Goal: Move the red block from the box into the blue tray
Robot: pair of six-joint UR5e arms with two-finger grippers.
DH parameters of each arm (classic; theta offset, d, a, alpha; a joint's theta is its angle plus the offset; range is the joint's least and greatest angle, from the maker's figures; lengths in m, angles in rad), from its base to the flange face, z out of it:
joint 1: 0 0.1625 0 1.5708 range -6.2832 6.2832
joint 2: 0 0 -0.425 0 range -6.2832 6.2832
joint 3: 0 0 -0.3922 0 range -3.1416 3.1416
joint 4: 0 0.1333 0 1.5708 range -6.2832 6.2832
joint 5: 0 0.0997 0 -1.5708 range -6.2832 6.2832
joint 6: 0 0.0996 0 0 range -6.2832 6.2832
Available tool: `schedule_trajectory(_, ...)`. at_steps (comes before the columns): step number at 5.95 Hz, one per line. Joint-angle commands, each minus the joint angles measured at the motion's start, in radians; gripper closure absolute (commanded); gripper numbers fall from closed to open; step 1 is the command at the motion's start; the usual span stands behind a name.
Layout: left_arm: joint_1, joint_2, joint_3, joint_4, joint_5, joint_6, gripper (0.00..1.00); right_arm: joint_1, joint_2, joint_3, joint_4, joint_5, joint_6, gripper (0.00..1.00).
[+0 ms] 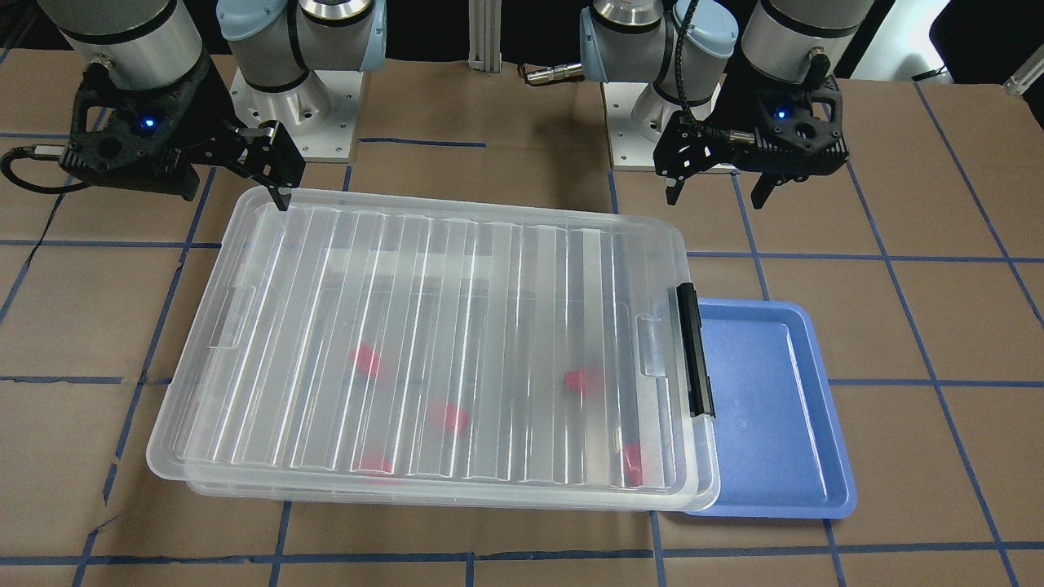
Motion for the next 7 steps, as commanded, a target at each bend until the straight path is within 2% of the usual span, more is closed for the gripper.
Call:
schedule_trajectory(1, 0.006, -0.010, 0.008, 0.012, -0.006, -0.002, 0.01, 0.000, -0.004, 0.008, 0.000, 0.000, -0.013, 0.00)
schedule_trajectory(7, 0.003, -0.005, 0.004, 0.011, -0.001, 0.002, 0.01, -0.003, -0.005, 0.006, -0.012, 0.000, -0.010, 0.00)
